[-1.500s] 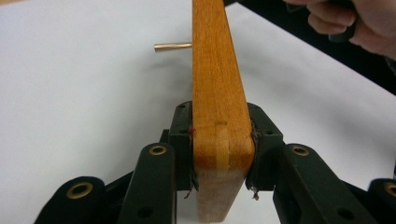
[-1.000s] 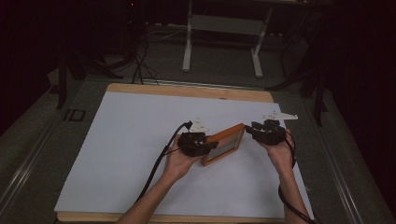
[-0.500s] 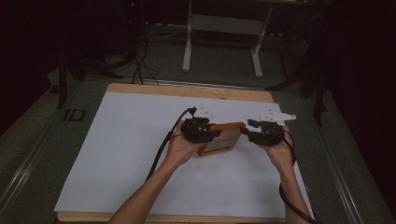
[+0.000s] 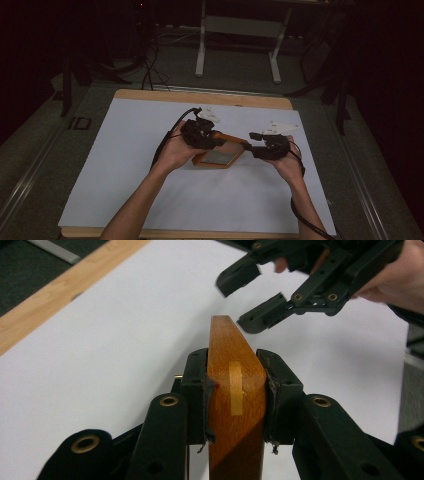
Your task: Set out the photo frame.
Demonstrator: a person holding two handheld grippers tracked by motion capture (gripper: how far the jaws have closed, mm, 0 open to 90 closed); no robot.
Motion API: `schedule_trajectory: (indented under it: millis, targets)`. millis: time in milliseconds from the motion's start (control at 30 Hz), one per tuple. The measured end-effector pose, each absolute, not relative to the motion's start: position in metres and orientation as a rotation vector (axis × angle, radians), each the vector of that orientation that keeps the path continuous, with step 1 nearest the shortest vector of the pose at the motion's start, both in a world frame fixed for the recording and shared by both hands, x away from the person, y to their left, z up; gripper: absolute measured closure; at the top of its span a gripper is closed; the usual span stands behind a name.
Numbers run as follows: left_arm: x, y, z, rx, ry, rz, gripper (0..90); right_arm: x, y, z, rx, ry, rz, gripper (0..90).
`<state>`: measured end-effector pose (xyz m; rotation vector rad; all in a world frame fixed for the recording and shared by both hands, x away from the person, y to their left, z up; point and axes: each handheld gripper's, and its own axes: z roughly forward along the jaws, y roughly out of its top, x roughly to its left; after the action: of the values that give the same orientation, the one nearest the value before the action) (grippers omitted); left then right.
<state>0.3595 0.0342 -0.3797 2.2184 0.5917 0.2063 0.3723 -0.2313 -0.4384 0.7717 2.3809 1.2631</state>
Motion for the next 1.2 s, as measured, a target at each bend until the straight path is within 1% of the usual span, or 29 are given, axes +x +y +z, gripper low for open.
schedule_trajectory:
  millis: [67, 167, 467, 667, 800, 867, 933, 1033, 1133, 1200]
  targets:
    - [0.360, 0.035, -0.378, 2.256, 0.568, 0.209, 68.9, 0.370, -0.225, -0.438, 0.735, 2.393, 1.274, 47.9]
    - [0.361, 0.037, -0.378, 2.258, 0.558, 0.202, 68.8, 0.368, -0.219, -0.436, 0.690, 2.401, 1.316, 47.3]
    - [0.365, 0.029, -0.385, 2.143, 0.501, 0.202, 68.0, 0.365, -0.203, -0.432, 0.544, 2.453, 1.308, 43.6]
    - [0.368, 0.016, -0.384, 2.152, 0.417, 0.171, 67.5, 0.365, -0.200, -0.431, 0.493, 2.467, 1.319, 38.7]
    - [0.371, 0.010, -0.385, 2.143, 0.359, 0.116, 66.3, 0.365, -0.199, -0.431, 0.446, 2.491, 1.323, 36.4]
    - [0.371, 0.008, -0.385, 2.114, 0.362, 0.113, 65.2, 0.363, -0.198, -0.432, 0.431, 2.500, 1.315, 40.6]
    - [0.372, 0.008, -0.382, 2.074, 0.371, 0.100, 61.4, 0.362, -0.199, -0.433, 0.417, 2.505, 1.309, 45.8]
    - [0.372, 0.008, -0.380, 2.074, 0.380, 0.120, 53.4, 0.361, -0.205, -0.433, 0.418, 2.497, 1.332, 59.0]
    - [0.374, 0.011, -0.380, 2.072, 0.403, 0.135, 46.9, 0.359, -0.209, -0.434, 0.405, 2.504, 1.321, 66.6]
    - [0.376, 0.015, -0.381, 2.048, 0.418, 0.127, 45.6, 0.358, -0.208, -0.434, 0.399, 2.500, 1.307, 67.3]
